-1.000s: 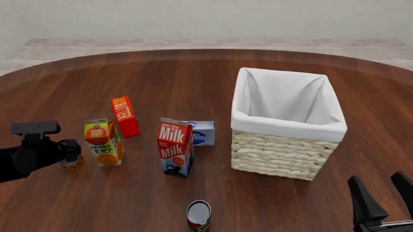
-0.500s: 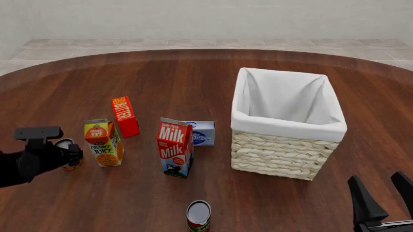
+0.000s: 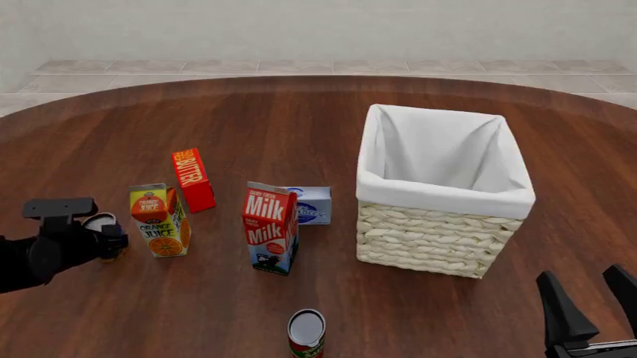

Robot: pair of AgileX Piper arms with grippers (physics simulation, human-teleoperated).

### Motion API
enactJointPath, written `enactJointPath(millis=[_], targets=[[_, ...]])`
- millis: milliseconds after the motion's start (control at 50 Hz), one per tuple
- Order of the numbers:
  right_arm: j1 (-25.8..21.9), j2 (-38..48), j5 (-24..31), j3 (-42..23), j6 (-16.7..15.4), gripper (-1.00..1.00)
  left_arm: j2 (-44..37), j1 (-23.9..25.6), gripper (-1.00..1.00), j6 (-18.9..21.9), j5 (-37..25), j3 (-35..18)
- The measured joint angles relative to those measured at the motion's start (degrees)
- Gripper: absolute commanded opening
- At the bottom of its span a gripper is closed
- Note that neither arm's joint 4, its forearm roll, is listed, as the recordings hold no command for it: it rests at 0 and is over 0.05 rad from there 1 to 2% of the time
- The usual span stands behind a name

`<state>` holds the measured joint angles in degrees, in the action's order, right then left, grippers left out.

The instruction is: Pick up the alphabet soup and the tomato sauce, and put them in the basket.

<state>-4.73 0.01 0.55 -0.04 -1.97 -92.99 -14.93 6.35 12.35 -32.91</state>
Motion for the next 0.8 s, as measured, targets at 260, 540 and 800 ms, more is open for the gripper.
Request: enactJointPath(millis=[260,540,800], targets=[[-0.04,0.0,-0.03,0.0,-0.01,1.0,0.89,-0.18,-1.0,0.12,-1.07,-0.62],[-0.08,0.0,-0.1,0.01,0.01,1.0,4.65,-0.65,-1.0,1.16,-5.29,-3.74],[0.06,0.0,-0.19,0.0,0.1,1.0,7.39,-1.05,-1.0,1.91,-8.24,-5.9]])
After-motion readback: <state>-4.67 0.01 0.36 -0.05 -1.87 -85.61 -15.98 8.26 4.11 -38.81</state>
